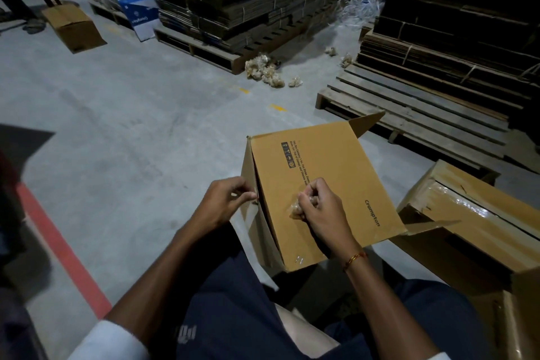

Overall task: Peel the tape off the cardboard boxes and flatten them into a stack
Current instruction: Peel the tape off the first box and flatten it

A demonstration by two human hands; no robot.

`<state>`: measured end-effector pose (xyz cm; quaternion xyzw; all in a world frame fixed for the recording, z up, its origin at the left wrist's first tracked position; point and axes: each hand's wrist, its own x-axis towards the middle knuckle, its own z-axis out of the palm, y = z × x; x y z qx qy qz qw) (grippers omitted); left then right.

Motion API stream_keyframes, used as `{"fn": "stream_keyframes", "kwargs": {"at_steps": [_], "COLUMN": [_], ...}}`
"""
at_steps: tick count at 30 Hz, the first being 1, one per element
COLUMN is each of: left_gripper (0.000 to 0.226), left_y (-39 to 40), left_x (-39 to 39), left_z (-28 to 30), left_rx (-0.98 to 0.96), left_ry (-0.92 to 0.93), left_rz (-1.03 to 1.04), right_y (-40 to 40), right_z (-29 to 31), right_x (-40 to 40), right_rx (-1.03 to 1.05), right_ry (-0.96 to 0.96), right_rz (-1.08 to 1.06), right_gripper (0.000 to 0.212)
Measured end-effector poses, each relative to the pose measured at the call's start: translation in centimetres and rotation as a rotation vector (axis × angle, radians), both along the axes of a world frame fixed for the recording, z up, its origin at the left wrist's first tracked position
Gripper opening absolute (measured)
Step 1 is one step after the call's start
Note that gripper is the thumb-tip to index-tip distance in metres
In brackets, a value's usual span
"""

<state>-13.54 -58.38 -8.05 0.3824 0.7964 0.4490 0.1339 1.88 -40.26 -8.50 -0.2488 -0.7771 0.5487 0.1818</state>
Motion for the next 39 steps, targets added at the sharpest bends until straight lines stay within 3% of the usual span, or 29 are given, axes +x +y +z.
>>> {"fn": "stream_keyframes", "kwargs": {"at_steps": [4, 9, 15, 22, 25, 29, 31, 39], "left_gripper": [0.008, 0.010, 0.021, 0.017, 0.018, 0.042, 0.041, 0.017], "left_y": [0.1, 1.2, 2.0, 2.2, 3.0, 3.5, 3.5, 2.3], "left_x": [-2.3, -0.2, 2.8, 3.5, 5.9, 8.9, 8.6, 6.3], "left_z": [0.5, -1.6, -2.0, -0.5, -1.5, -3.3, -2.9, 1.0], "left_rx": [0.002, 0.276, 0.504, 0.535, 0.453, 0.305, 0.283, 0.571], "left_ry": [-0.050, -0.634, -1.011, -1.075, -1.091, -0.921, -0.824, -0.959], "left_rz": [-0.083, 0.236, 0.396, 0.561, 0.659, 0.644, 0.611, 0.465], "right_y": [0.1, 0.5, 0.5, 0.1, 0.6, 1.8, 2.4, 6.6], "right_z": [0.1, -0.4, -0.9, -0.9, -0.7, 0.4, 0.9, 4.8], "right_x": [0.1, -0.3, -1.8, -4.9, -5.6, -6.1, -6.3, -4.2], "right_rx": [0.019, 0.046, 0.197, 0.224, 0.247, 0.281, 0.296, 0.354], "right_ry": [0.007, 0.001, -0.014, -0.010, -0.022, -0.029, -0.024, -0.084], "right_rz": [0.006, -0.021, -0.083, -0.082, -0.075, -0.070, -0.058, -0.030], "right_gripper": [0.012, 0.013, 0.017, 0.014, 0.011, 0.010, 0.010, 0.030]}}
